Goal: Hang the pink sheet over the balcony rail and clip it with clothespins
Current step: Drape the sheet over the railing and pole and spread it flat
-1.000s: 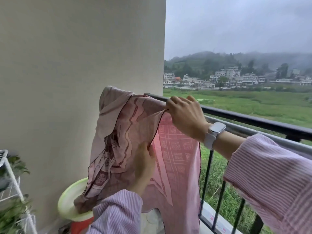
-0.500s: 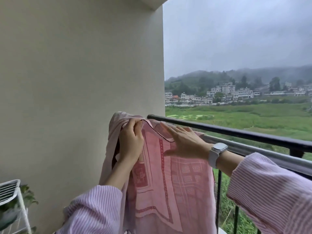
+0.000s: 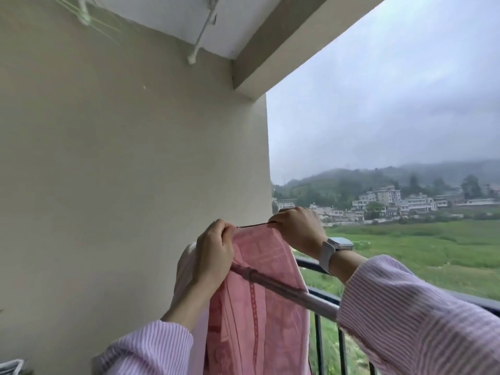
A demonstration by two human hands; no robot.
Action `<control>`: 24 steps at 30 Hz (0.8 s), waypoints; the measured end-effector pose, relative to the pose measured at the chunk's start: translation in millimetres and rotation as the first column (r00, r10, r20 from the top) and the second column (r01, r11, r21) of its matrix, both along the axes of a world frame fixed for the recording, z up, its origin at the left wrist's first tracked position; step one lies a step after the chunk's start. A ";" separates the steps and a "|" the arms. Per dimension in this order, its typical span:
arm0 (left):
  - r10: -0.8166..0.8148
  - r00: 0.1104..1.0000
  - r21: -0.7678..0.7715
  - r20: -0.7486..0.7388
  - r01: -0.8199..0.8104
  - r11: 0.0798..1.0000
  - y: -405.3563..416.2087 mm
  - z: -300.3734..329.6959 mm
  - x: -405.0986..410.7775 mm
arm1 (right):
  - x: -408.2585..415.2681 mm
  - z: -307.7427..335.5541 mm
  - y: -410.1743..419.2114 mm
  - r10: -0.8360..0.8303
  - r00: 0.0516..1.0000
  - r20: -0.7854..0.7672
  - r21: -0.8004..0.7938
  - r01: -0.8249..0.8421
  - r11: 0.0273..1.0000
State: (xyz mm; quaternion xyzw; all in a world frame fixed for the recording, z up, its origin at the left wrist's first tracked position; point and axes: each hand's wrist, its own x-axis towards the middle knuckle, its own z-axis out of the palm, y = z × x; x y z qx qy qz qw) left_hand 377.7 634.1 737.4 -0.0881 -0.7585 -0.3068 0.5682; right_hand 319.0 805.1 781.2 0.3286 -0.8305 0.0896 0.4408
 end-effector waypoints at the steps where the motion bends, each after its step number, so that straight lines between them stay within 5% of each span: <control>1: -0.022 1.000 -0.012 -0.014 0.022 1.000 13.4 11.2 -2.0 | -3.8 8.3 11.1 -0.014 1.000 -0.018 -0.014 0.013 1.000; 10: -0.187 0.982 -0.122 0.018 0.188 0.975 134.4 46.8 -28.7 | -33.6 42.9 126.8 -0.126 0.991 -0.047 -0.138 0.118 0.983; 13: -0.131 0.918 -0.299 0.375 0.254 0.920 144.4 24.7 -38.5 | -45.2 24.4 149.6 -0.233 0.924 0.305 0.177 0.185 0.967; 16: -0.024 0.731 -0.425 0.682 0.423 0.800 131.3 -3.1 -41.2 | -52.8 -6.8 154.7 -0.436 0.651 0.621 0.481 0.123 0.868; 24: -0.055 0.882 -0.145 0.468 0.138 0.980 42.3 -47.1 -61.0 | -17.5 -23.3 66.7 -0.158 0.781 0.604 0.317 -0.053 0.947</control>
